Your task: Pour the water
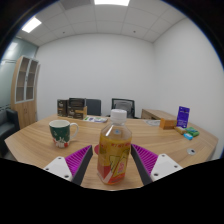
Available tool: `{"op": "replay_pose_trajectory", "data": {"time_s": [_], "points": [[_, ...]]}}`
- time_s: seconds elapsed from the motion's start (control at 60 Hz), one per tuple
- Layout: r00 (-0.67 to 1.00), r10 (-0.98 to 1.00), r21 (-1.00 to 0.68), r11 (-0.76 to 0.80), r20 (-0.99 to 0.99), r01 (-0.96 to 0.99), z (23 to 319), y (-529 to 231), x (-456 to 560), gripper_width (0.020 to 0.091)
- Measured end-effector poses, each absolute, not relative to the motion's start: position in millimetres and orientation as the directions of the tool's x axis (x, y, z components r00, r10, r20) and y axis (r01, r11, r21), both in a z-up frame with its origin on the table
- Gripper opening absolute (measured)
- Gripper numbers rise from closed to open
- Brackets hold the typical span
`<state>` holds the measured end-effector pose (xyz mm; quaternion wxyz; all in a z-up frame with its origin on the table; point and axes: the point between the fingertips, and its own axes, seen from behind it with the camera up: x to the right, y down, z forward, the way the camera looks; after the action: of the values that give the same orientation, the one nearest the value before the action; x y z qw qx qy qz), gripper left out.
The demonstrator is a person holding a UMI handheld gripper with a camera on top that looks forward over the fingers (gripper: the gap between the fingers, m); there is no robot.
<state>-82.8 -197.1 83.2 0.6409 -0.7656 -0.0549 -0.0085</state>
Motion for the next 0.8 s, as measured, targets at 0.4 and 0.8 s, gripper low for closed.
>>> {"op": "replay_pose_trajectory", "data": {"time_s": [0.4, 0.8], "points": [[0.992, -0.025, -0.977, -0.177, 0.121, 0.115, 81, -162, -86, 0.0513], [-0.006, -0.114, 0.002, -0.032, 0.994, 0.999, 214, -96, -163, 0.0490]]}}
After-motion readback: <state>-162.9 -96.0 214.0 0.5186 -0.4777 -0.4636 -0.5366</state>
